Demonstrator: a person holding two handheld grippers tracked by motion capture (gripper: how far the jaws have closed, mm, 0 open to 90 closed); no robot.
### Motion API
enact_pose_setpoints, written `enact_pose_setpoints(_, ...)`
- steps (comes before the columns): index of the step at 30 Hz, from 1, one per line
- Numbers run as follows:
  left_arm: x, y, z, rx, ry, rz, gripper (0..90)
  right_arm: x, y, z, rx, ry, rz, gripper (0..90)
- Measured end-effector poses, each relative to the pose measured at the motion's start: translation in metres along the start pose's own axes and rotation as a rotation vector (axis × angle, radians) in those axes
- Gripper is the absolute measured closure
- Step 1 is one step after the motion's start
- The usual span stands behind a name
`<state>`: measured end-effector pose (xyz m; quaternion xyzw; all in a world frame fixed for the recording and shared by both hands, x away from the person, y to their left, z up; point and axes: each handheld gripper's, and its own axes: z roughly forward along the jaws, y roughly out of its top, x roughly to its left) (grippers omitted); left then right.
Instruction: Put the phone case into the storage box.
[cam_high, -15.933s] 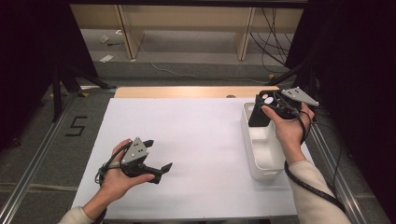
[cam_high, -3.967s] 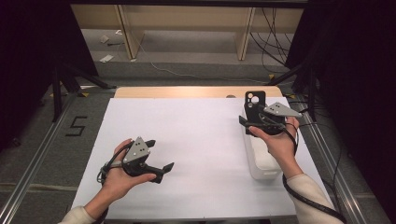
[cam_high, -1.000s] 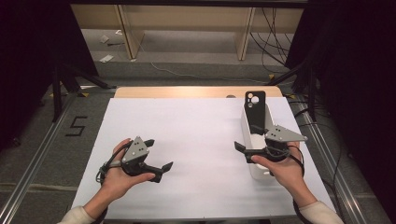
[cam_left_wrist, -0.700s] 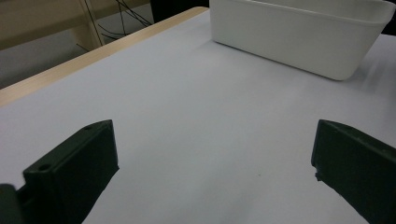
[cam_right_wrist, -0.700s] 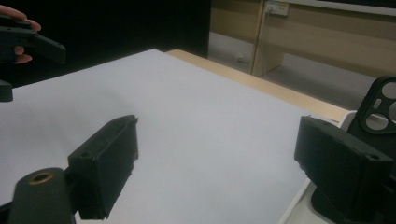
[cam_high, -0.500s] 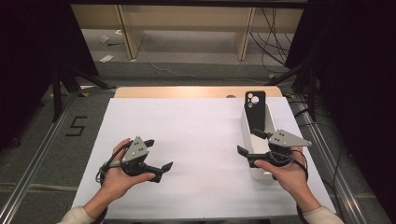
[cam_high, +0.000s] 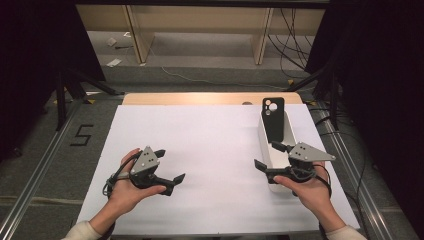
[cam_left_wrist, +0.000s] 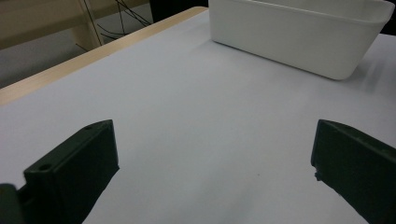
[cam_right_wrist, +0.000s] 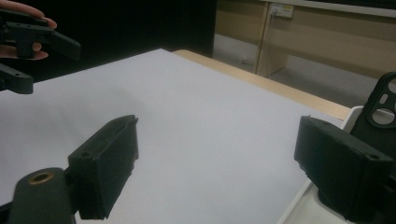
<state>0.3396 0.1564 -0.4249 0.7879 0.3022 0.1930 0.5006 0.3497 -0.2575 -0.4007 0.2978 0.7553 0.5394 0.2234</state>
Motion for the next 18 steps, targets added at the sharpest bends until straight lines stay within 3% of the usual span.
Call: enact_pose_setpoints(18,0.0014,0.0003,0.0008,0.002,-0.001,0.0,0.0,-0.0005,-0.0019,0.0018,0.007,0.008,0.007,14.6)
